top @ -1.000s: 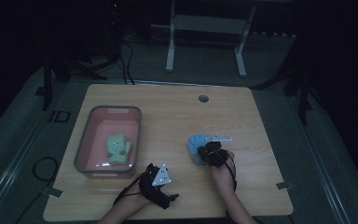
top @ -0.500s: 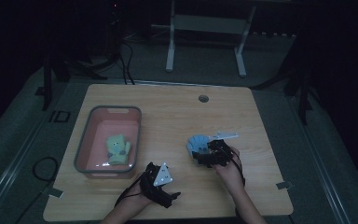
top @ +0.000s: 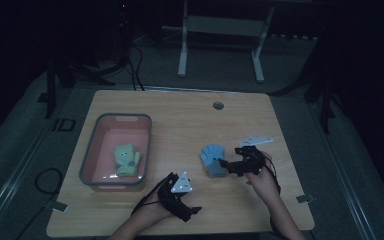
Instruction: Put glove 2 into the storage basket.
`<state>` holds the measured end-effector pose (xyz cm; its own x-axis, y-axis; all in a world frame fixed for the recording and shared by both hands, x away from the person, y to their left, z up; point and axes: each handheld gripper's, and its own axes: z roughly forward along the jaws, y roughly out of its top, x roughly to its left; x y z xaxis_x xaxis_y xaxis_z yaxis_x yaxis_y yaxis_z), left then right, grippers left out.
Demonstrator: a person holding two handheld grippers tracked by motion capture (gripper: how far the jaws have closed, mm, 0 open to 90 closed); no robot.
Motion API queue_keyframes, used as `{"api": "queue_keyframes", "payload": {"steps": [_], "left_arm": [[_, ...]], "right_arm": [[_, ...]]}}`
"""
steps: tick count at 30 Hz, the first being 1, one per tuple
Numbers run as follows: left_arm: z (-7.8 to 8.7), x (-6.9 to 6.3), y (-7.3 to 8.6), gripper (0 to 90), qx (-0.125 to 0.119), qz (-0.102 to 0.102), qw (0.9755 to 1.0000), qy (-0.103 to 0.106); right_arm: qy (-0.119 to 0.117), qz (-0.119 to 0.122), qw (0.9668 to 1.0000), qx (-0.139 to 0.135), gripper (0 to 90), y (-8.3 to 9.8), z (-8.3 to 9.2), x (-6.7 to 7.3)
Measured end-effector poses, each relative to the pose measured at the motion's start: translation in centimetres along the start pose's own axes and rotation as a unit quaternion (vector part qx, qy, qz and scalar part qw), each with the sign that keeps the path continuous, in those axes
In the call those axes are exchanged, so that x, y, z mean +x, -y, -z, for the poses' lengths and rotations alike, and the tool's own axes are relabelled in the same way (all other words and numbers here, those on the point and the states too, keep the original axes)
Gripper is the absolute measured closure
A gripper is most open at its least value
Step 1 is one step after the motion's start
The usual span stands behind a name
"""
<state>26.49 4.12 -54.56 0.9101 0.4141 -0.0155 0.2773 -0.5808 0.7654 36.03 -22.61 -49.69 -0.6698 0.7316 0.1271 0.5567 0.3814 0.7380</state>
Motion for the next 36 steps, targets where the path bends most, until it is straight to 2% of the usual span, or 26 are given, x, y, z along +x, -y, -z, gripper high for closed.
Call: {"api": "queue_keyframes", "payload": {"steps": [2,6,8,9,14,18,20,22,23,26,27,31,32,34,36], "left_arm": [[-0.2,0.1,-0.3,2.2,-0.002,-0.012,0.9999,-0.003],[-0.8,0.4,-1.1,2.2,0.001,-0.027,0.9996,-0.008],[-1.1,0.7,-1.6,2.2,0.005,-0.031,0.9995,-0.002],[-1.3,0.9,-1.8,2.7,0.007,-0.035,0.9993,-0.005],[-2.1,1.3,-3.2,5.3,0.009,-0.058,0.9983,-0.005],[-2.9,1.7,-4.4,7.4,0.001,-0.073,0.9972,-0.018],[-3.3,1.9,-5.0,10.1,-0.006,-0.078,0.9968,-0.019],[-3.5,2.0,-5.3,13.2,-0.003,-0.084,0.9962,-0.024],[-4.3,2.3,-6.0,13.2,0.003,-0.099,0.9946,-0.031],[-5.0,2.5,-6.5,16.3,0.005,-0.116,0.9927,-0.033],[-5.3,2.6,-6.6,17.9,0.004,-0.116,0.9928,-0.030],[-6.2,2.9,-6.6,24.4,0.012,-0.134,0.9902,-0.037],[-6.3,3.1,-6.7,24.5,0.013,-0.136,0.9900,-0.036],[-6.7,3.2,-6.7,25.3,0.012,-0.139,0.9891,-0.046],[-7.1,3.4,-6.6,25.4,0.008,-0.134,0.9897,-0.049]], "right_arm": [[-0.012,-0.005,0.9999,0.001,13.6,-0.1,0.3,-0.4],[-0.018,-0.009,0.9998,-0.009,13.6,-0.1,0.6,-0.9],[-0.029,-0.015,0.9994,-0.009,12.9,-0.1,0.6,-1.2],[-0.025,-0.018,0.9995,-0.009,13.4,-0.1,0.6,-1.2],[-0.045,-0.023,0.9987,-0.011,12.9,-0.3,0.1,-1.6],[-0.050,-0.020,0.9986,-0.006,16.1,-0.8,-0.8,-1.9],[-0.048,-0.014,0.9987,-0.004,18.3,-1.1,-1.2,-2.0],[-0.050,-0.013,0.9987,-0.004,21.1,-1.2,-1.5,-2.1],[-0.050,-0.015,0.9986,-0.005,21.2,-1.3,-1.8,-2.2],[-0.050,-0.025,0.9984,0.001,29.0,-1.9,-3.1,-2.9],[-0.046,-0.027,0.9986,0.002,29.1,-2.0,-3.4,-3.0],[-0.040,-0.038,0.9984,0.012,31.2,-2.3,-4.4,-3.4],[-0.039,-0.037,0.9984,0.015,31.3,-2.3,-4.7,-3.5],[-0.027,-0.035,0.9988,0.022,31.3,-2.2,-5.2,-3.6],[-0.027,-0.038,0.9986,0.026,31.4,-2.0,-5.7,-3.8]]}}
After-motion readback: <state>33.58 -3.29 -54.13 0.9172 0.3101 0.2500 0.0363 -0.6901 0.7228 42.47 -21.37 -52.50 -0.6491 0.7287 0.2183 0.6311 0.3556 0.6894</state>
